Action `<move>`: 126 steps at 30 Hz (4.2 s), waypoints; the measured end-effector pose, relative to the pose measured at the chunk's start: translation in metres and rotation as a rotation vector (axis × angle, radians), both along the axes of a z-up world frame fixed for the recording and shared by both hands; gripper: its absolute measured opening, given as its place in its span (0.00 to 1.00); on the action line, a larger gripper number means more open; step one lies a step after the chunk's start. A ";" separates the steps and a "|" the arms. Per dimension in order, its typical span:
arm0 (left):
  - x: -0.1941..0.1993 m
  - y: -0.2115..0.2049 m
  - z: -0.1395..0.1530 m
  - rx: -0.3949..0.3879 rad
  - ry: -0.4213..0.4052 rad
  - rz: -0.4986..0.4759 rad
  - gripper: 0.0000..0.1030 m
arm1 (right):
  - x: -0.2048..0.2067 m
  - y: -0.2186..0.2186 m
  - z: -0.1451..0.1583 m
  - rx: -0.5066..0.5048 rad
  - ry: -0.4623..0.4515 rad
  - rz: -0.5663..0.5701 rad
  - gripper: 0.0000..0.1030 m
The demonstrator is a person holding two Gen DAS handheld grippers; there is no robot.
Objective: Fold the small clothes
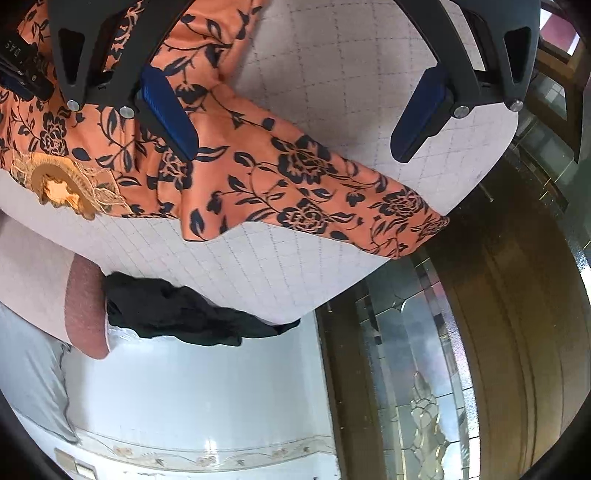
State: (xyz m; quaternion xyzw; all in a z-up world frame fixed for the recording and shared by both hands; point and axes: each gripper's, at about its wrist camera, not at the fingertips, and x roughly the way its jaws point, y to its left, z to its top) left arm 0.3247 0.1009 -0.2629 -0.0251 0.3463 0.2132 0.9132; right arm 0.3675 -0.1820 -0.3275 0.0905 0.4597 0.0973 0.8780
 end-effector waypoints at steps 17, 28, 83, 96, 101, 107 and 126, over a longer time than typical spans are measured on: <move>0.000 0.029 -0.007 -0.022 0.021 0.068 1.00 | 0.001 0.004 0.005 0.044 -0.019 0.008 0.52; 0.035 0.173 -0.033 -0.459 0.079 0.246 1.00 | -0.004 -0.018 0.017 0.139 -0.024 -0.048 0.52; 0.039 -0.094 -0.040 -0.323 0.162 -0.259 0.78 | 0.001 -0.152 0.059 0.122 -0.075 -0.233 0.70; 0.058 -0.059 -0.071 -0.282 0.295 -0.154 0.78 | 0.048 -0.057 -0.018 -0.212 0.066 -0.097 0.35; 0.051 -0.054 -0.062 -0.275 0.281 -0.145 0.78 | 0.018 -0.118 0.009 -0.041 0.024 -0.244 0.11; 0.051 -0.070 -0.063 -0.201 0.271 -0.163 0.78 | -0.033 -0.203 0.000 0.286 0.162 -0.373 0.16; 0.040 -0.077 -0.058 -0.132 0.239 -0.136 0.78 | 0.001 -0.227 -0.010 0.207 0.094 -0.408 0.47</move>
